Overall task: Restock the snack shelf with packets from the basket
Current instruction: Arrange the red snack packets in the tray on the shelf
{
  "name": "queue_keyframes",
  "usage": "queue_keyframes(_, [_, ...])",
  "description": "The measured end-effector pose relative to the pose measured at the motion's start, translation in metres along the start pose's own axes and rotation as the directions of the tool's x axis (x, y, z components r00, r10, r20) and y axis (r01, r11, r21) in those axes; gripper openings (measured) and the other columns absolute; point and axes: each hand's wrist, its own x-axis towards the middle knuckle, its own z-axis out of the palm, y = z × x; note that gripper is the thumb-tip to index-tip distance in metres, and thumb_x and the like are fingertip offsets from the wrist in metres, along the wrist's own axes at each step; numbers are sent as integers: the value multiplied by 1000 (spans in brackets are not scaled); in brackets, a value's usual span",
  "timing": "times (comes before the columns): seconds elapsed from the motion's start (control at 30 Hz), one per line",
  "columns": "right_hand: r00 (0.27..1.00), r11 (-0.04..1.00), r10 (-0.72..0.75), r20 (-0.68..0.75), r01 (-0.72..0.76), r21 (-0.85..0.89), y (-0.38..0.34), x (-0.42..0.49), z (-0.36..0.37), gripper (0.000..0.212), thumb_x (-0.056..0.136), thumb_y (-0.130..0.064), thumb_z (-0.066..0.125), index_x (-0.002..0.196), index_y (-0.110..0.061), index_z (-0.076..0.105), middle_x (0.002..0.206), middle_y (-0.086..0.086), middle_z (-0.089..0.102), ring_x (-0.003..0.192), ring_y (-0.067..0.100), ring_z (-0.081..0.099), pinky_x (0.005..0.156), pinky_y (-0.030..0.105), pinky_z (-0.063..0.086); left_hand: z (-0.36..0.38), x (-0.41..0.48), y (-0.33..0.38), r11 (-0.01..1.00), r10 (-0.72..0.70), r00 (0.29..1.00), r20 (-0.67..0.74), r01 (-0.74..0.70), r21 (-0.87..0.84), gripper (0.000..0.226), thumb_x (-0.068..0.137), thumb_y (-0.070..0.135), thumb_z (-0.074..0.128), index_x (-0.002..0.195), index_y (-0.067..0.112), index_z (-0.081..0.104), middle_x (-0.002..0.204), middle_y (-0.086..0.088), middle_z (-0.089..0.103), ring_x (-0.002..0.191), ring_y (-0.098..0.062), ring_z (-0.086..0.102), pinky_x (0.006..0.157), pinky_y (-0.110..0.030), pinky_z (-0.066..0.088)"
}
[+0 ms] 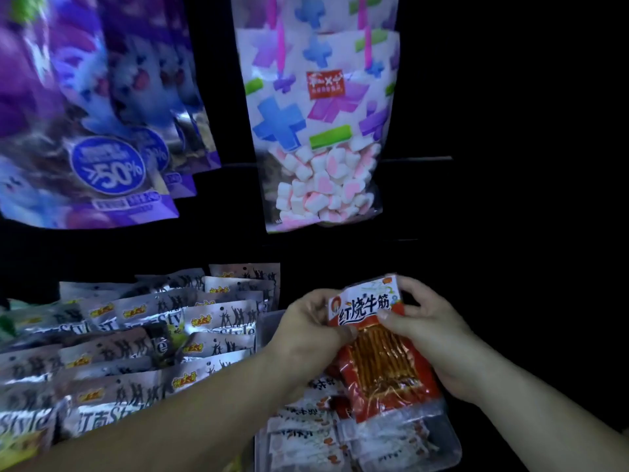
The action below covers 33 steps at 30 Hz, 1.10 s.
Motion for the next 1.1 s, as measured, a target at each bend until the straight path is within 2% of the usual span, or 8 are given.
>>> queue_keyframes(0.2, [999, 999, -33, 25, 34, -12, -35, -25, 2, 18, 99, -2, 61, 100, -13, 74, 91, 12, 79, 83, 29, 74, 80, 44, 59, 4, -21, 39, 993, 32, 991, -128, -17, 120, 14, 96, 15, 71, 108, 22, 69, 94, 0, 78, 85, -23, 74, 72, -38, 62])
queue_keyframes(0.27, [993, 999, -40, 110, 41, -6, -43, -35, 3, 17, 99, -5, 63, 105, -17, 73, 94, 12, 79, 84, 26, 75, 75, 37, 59, 6, -33, 49, 984, 83, 980, -183, -51, 173, 7, 97, 13, 69, 96, 20, 71, 82, -1, 72, 72, -14, 64, 62, -25, 51])
queue_keyframes(0.33, [968, 1000, -10, 251, 5, 20, -50, -46, -1, 33, 96, -4, 68, 118, -28, 68, 100, 14, 78, 89, 30, 77, 72, 37, 61, 6, -47, 51, 986, 99, 964, -246, -62, 155, 14, 96, 9, 67, 85, 17, 71, 81, -16, 71, 69, -20, 61, 62, -32, 49])
queue_keyframes(0.43, [962, 996, -7, 274, 31, -83, -46, -56, -11, 67, 92, 2, 72, 132, -49, 57, 109, 14, 76, 103, 34, 74, 84, 46, 62, 3, -66, 49, 999, 51, 944, -325, -48, 18, 10, 96, 10, 70, 98, 19, 70, 90, -16, 72, 75, -25, 66, 63, -35, 53])
queue_keyframes(0.53, [989, 974, -88, 121, 111, -197, -36, -61, -20, 62, 94, -6, 72, 126, -57, 61, 110, 16, 70, 108, 35, 67, 95, 56, 57, -3, -69, 48, 997, 69, 921, -384, -47, 66, 40, 87, 13, 80, 117, 26, 57, 107, 0, 63, 87, -19, 65, 69, -35, 55])
queue_keyframes(0.73, [997, 997, -70, -27, 70, -20, -34, -69, -28, 44, 97, 1, 65, 111, -39, 77, 120, -5, 74, 109, 17, 71, 94, 42, 59, 20, -84, 55, 996, -90, 996, 6, 90, -4, 29, 85, -4, 77, 105, 16, 71, 111, -16, 70, 87, -23, 73, 79, -46, 64])
queue_keyframes(0.9, [990, 987, 15, 142, -38, 159, -39, -72, -34, 69, 93, 19, 55, 135, -35, 62, 128, -7, 71, 106, 27, 74, 83, 46, 62, 17, -85, 60, 994, -93, 989, 117, 85, 69, 65, 80, -10, 79, 127, 29, 59, 99, -4, 79, 92, -25, 76, 83, -37, 63])
queue_keyframes(1.1, [979, 992, 14, 201, -39, 122, -42, -71, -31, 81, 89, 26, 54, 147, -32, 50, 136, -5, 65, 106, 29, 73, 80, 50, 63, 5, -79, 53, 996, 0, 1000, 19, -2, 91, 62, 77, -6, 83, 125, 27, 63, 104, -4, 78, 89, -26, 76, 80, -33, 61])
